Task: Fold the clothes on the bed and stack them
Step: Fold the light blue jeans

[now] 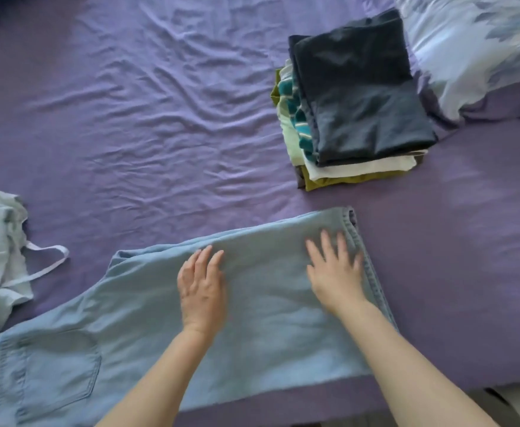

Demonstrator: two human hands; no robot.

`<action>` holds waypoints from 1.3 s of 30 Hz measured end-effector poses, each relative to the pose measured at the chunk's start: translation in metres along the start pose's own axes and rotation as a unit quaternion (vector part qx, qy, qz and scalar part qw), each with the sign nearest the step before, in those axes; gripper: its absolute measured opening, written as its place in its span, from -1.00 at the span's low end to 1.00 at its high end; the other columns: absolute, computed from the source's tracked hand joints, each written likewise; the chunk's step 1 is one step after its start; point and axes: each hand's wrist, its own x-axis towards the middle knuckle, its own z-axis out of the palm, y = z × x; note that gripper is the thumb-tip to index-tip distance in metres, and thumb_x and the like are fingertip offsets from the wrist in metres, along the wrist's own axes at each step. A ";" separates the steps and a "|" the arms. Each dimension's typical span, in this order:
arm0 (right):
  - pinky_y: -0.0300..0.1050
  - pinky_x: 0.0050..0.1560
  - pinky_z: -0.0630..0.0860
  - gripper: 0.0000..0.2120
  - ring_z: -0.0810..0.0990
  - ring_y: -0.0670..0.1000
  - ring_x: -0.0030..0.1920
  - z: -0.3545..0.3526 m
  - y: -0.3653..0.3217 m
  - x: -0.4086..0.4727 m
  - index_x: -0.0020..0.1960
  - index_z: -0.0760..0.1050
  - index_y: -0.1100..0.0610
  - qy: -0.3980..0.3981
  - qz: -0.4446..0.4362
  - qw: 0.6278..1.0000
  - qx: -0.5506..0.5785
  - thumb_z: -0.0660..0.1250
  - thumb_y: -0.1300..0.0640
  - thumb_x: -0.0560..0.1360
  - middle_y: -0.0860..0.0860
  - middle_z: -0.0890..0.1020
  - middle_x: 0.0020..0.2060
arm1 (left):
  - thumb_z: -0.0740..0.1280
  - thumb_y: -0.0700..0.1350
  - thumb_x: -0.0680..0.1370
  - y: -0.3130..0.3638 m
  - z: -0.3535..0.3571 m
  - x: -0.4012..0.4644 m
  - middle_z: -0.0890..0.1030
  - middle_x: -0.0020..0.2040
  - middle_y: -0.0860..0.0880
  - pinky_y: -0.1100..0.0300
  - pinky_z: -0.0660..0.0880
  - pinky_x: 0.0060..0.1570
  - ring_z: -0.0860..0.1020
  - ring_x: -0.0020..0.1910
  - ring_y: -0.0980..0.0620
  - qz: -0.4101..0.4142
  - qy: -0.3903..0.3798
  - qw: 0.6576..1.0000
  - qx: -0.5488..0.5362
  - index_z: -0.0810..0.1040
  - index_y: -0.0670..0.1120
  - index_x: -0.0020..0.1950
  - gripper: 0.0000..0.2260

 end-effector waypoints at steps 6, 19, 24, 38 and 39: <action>0.43 0.36 -0.03 -0.41 -0.22 0.16 0.52 -0.009 -0.024 0.004 0.55 -0.16 -0.01 0.019 0.076 0.995 -0.060 -0.02 -0.09 0.60 0.09 -0.13 0.54 | 0.21 -0.39 0.37 -0.104 -0.048 0.041 0.64 0.07 -0.18 -0.13 0.45 0.14 0.52 0.18 -0.31 -0.006 -0.092 0.996 -0.010 0.64 -0.22 0.06 -0.66; 0.50 0.32 -0.10 -0.40 -0.34 0.18 0.50 0.017 -0.195 0.033 0.53 -0.24 -0.16 -0.030 -0.044 0.997 -0.060 -0.03 -0.21 0.60 0.01 -0.29 0.53 | 0.25 -0.21 0.52 -0.214 -0.056 0.063 0.61 0.13 0.03 0.05 0.30 0.00 0.46 0.16 -0.13 0.078 -0.159 0.980 0.086 0.57 -0.02 0.21 -0.70; 0.49 0.33 -0.07 -0.33 -0.35 0.23 0.49 0.025 -0.242 0.024 0.53 -0.26 -0.12 -0.027 -0.090 0.993 -0.068 0.04 -0.22 0.58 0.08 -0.28 0.53 | 0.27 -0.18 0.58 -0.233 -0.058 0.097 0.51 0.18 -0.01 0.10 0.41 0.09 0.46 0.19 -0.05 0.055 -0.327 0.943 -0.003 0.53 -0.03 0.26 -0.74; 0.46 -0.04 0.45 -0.22 0.46 0.41 0.23 0.051 -0.246 0.018 0.27 0.54 0.07 0.118 -0.114 0.983 -0.078 0.66 0.00 0.09 0.30 0.49 0.27 | 0.45 -0.02 0.48 -0.252 -0.038 0.129 0.52 -0.34 0.06 0.29 0.38 -0.37 0.44 -0.33 0.10 -0.195 -0.347 0.843 -0.360 0.53 -0.02 -0.25 -0.83; 0.49 -0.01 0.43 -0.24 0.43 0.40 0.26 0.053 -0.247 0.018 0.29 0.52 0.05 0.116 -0.106 0.985 -0.076 0.65 -0.01 0.12 0.28 0.46 0.31 | 0.43 0.01 0.48 -0.246 -0.032 0.126 0.55 -0.29 0.05 0.24 0.40 -0.30 0.48 -0.26 0.07 -0.211 -0.321 0.863 -0.329 0.52 0.00 -0.25 -0.83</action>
